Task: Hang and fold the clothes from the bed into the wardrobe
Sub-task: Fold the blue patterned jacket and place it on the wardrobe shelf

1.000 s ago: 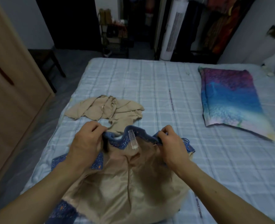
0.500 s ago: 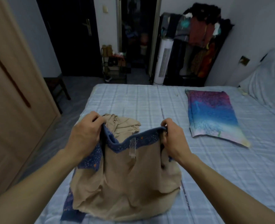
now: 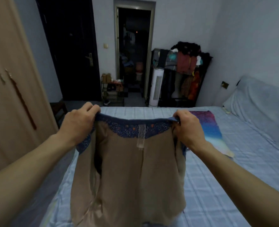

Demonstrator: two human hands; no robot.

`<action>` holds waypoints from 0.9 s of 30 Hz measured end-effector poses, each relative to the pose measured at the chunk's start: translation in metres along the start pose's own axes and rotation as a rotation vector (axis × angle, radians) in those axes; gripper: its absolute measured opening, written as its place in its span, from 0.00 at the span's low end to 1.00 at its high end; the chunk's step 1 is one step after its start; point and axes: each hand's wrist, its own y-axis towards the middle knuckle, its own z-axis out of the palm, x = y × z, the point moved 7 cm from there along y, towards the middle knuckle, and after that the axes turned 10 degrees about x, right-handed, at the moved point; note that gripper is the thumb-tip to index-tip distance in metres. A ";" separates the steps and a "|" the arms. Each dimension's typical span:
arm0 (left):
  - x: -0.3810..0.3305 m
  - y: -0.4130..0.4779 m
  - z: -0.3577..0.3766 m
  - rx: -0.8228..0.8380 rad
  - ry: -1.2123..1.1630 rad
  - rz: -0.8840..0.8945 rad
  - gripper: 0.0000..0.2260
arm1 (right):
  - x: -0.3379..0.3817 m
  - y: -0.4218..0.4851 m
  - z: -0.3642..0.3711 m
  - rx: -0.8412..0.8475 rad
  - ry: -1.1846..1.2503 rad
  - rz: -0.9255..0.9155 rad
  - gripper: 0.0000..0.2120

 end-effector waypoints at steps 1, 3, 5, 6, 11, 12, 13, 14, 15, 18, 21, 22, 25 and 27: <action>-0.003 -0.002 -0.012 -0.020 0.021 0.007 0.12 | 0.003 -0.004 -0.013 -0.030 0.001 -0.001 0.02; -0.011 -0.007 -0.037 -0.066 0.049 0.027 0.08 | 0.007 -0.010 -0.037 -0.078 0.004 -0.005 0.02; -0.018 -0.013 -0.060 -0.114 0.061 0.052 0.06 | 0.007 -0.015 -0.062 -0.101 0.000 -0.007 0.03; -0.020 -0.016 -0.070 -0.136 0.064 0.058 0.04 | 0.006 -0.017 -0.072 -0.104 -0.004 -0.009 0.03; -0.032 -0.028 -0.105 -0.144 0.079 -0.008 0.03 | -0.001 -0.038 -0.111 -0.091 -0.041 -0.014 0.06; -0.038 -0.030 -0.109 -0.132 0.072 -0.021 0.04 | -0.002 -0.044 -0.116 -0.079 -0.052 -0.007 0.06; -0.045 -0.032 -0.111 -0.112 0.061 -0.033 0.04 | -0.004 -0.050 -0.118 -0.060 -0.071 0.004 0.05; -0.053 -0.034 -0.112 -0.086 0.045 -0.040 0.04 | -0.006 -0.056 -0.118 -0.035 -0.093 0.018 0.04; -0.062 -0.036 -0.110 -0.053 0.022 -0.042 0.04 | -0.009 -0.061 -0.116 -0.006 -0.108 0.033 0.04; -0.085 -0.045 -0.096 0.054 -0.051 -0.047 0.07 | -0.019 -0.077 -0.101 0.117 -0.117 0.135 0.01; -0.098 -0.056 -0.076 0.135 -0.074 -0.106 0.06 | -0.026 -0.095 -0.083 0.220 -0.121 0.228 0.04; -0.102 -0.059 -0.070 0.155 -0.102 -0.138 0.06 | -0.026 -0.100 -0.077 0.246 -0.102 0.249 0.04; -0.114 -0.069 -0.054 0.201 -0.260 -0.228 0.05 | -0.021 -0.114 -0.060 0.323 -0.015 0.291 0.06; -0.128 -0.073 -0.046 0.233 -0.335 -0.282 0.05 | -0.015 -0.120 -0.049 0.378 0.042 0.323 0.08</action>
